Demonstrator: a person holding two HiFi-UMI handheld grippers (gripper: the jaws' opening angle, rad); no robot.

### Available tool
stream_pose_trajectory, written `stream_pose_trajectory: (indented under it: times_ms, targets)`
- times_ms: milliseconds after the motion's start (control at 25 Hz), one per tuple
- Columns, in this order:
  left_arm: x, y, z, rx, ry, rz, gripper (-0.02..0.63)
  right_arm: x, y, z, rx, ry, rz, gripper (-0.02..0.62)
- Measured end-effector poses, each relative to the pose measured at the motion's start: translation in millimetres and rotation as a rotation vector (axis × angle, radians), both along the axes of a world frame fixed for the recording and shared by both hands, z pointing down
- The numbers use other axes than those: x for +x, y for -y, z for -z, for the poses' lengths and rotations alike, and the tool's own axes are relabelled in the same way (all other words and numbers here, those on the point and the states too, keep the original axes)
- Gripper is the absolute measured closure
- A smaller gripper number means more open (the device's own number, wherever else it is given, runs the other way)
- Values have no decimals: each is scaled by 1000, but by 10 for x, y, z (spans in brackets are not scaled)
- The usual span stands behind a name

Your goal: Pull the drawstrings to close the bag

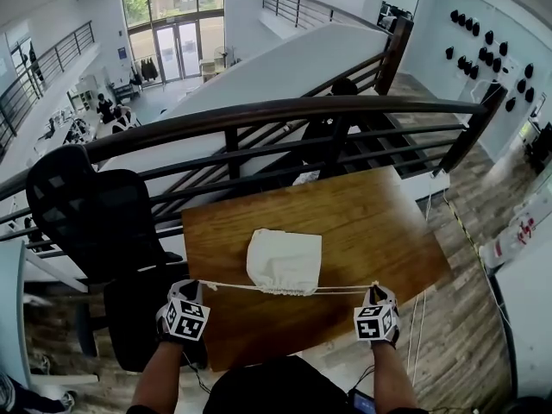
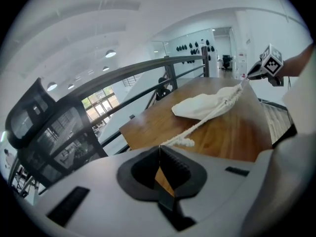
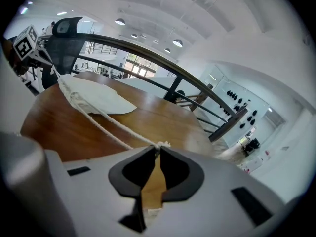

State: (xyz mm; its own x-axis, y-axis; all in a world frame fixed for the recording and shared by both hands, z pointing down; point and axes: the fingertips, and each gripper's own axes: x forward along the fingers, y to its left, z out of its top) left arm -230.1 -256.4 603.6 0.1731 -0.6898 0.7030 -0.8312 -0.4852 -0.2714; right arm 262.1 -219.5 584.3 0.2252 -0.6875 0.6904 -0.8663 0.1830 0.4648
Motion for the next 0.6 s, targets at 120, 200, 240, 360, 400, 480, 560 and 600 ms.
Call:
stream_pose_trajectory:
  times_ms: [120,200,240,360,400,480,560,600]
  targets:
    - [13,-17,48,10,-27,17,592,98,8,-44,-13,20,-25,565]
    - [7,-19,49,9,-35,23,592,102,5,-66,-22,27,-27,565]
    - [1,-18,48,10,-28,21,592,97,5,-67,-21,26,-26,565]
    - [-27,-17,58,10,-22,22,592,99,15,-50,-12,25,-29,563]
    - [-37,-15,63,7,-30,28,592,107,23,-51,-12,25,-30,563]
    - [-55,-5,70,2,-51,41,592,125,37,-68,-16,29,-32,565]
    - [-65,1,64,-4,-67,48,592,161,31,-79,-21,41,-43,565]
    - [-69,-3,47,-11,-74,52,592,186,20,-75,-22,46,-49,565]
